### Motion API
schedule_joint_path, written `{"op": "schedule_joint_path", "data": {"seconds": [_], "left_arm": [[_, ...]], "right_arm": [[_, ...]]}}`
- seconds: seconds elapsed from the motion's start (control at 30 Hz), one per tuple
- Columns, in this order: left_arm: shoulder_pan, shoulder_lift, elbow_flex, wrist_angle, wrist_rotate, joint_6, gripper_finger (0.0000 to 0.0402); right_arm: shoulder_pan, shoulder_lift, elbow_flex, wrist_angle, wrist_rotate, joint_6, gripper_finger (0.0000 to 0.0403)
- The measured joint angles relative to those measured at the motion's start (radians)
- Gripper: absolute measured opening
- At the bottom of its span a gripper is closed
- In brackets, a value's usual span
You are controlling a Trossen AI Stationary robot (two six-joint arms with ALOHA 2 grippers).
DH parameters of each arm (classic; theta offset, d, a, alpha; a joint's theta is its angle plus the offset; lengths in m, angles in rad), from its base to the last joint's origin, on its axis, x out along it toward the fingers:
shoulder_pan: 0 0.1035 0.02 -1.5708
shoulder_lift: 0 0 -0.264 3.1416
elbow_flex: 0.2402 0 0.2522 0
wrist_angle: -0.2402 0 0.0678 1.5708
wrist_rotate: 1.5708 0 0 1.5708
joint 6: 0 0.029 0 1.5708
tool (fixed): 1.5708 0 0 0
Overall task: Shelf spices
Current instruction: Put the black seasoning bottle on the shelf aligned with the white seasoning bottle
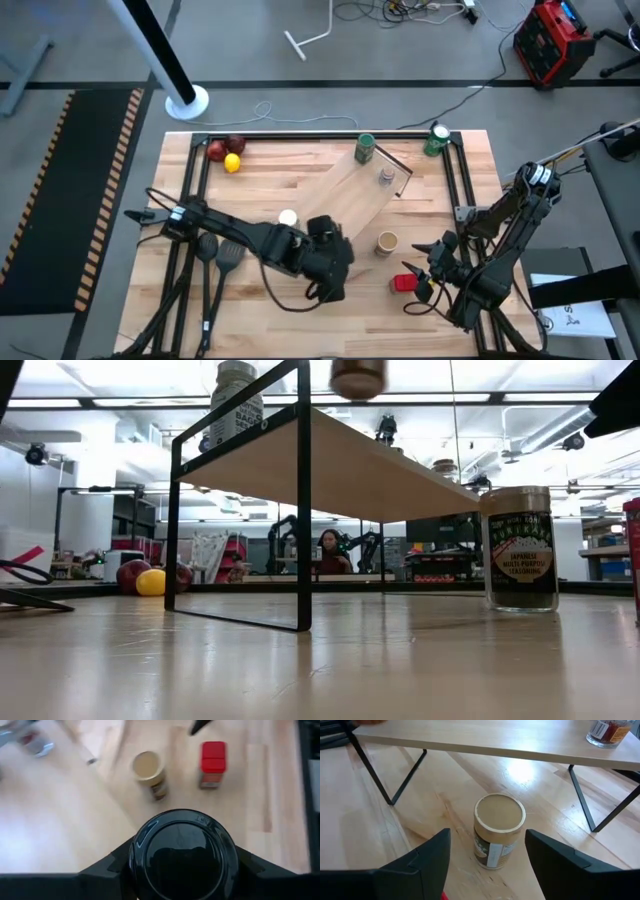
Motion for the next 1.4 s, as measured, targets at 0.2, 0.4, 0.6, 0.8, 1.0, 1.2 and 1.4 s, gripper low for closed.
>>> {"op": "schedule_joint_path", "data": {"seconds": [0.2,0.4,0.6,0.8,1.0,1.2,1.4], "left_arm": [[-0.038,-0.096,-0.185,-0.001,-0.143,-0.165,0.0187],[-0.036,-0.224,-0.424,0.102,-0.167,-0.256,0.0186],[-0.034,-0.345,-0.607,0.212,-0.178,-0.292,0.0190],[-0.034,-0.425,-0.726,0.300,-0.177,-0.304,0.0191],[-0.034,-0.434,-0.737,0.301,-0.176,-0.289,0.0196],[-0.034,-0.434,-0.735,0.298,-0.176,-0.264,0.0205],[-0.034,-0.433,-0.734,0.300,-0.176,-0.245,0.0227]], "right_arm": [[0.000,0.000,0.000,0.005,0.002,-0.017,0.0228],[0.000,0.001,0.000,0.008,0.002,-0.024,0.0220],[0.000,0.001,0.000,0.011,0.002,-0.024,0.0224],[0.000,0.001,0.000,0.012,0.003,-0.024,0.0234],[0.000,0.002,0.000,0.014,0.003,-0.024,0.0233],[0.000,0.002,0.000,0.014,0.003,-0.026,0.0222],[0.000,0.002,0.000,0.014,0.003,-0.029,0.0223]]}}
